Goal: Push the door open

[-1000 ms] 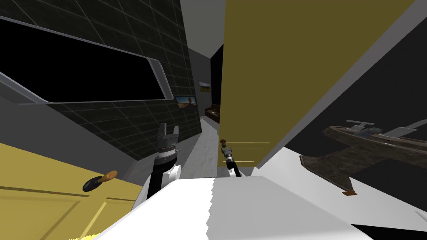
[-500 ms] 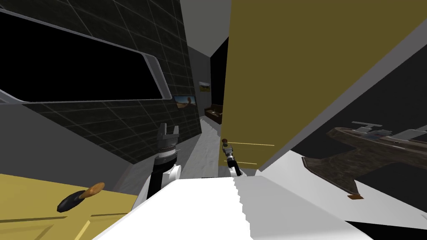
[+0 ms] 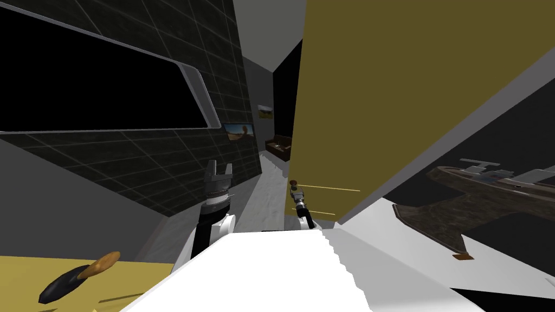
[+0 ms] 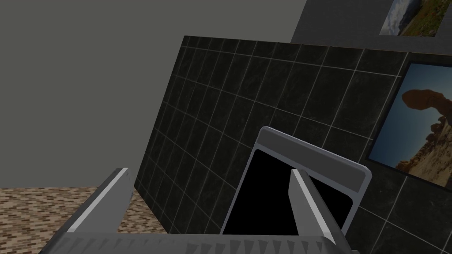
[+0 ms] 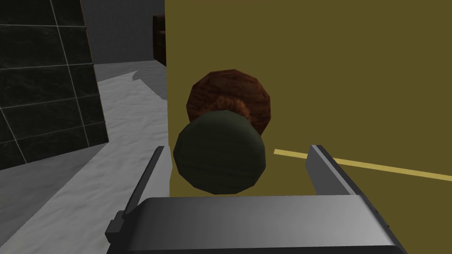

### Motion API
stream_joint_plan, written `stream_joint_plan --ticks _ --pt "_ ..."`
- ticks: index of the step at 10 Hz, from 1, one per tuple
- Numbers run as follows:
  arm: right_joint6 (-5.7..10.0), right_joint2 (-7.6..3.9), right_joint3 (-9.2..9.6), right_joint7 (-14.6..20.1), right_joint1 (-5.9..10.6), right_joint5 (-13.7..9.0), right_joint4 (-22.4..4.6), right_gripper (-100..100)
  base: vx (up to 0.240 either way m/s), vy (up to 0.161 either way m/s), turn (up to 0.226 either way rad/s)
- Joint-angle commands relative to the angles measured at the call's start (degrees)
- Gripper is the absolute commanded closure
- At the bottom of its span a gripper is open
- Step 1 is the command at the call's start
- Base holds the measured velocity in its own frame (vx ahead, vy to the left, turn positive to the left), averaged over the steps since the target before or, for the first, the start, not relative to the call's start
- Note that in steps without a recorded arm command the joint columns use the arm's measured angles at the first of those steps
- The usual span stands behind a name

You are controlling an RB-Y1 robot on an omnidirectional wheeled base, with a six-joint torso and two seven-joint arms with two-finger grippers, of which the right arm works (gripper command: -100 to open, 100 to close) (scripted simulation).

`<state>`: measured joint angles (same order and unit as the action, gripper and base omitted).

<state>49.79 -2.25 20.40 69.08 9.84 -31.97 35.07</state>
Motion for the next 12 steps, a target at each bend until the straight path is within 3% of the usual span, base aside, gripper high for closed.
stream_joint_plan --ticks 1,4,9,12 --pt "-0.14 -1.18 -1.79 -0.73 -0.6 -0.95 0.78 100 0.044 0.038 -0.028" --pt "0.07 -1.19 -2.93 -1.01 -0.52 -1.59 0.73 100 0.11 0.069 -0.051" --pt "0.07 -1.19 -2.93 -1.01 -0.52 -1.59 0.73 100 0.017 0.003 0.004" --pt "0.33 -1.01 -4.42 -1.38 -0.42 -2.44 0.66 100 0.099 0.058 -0.065"
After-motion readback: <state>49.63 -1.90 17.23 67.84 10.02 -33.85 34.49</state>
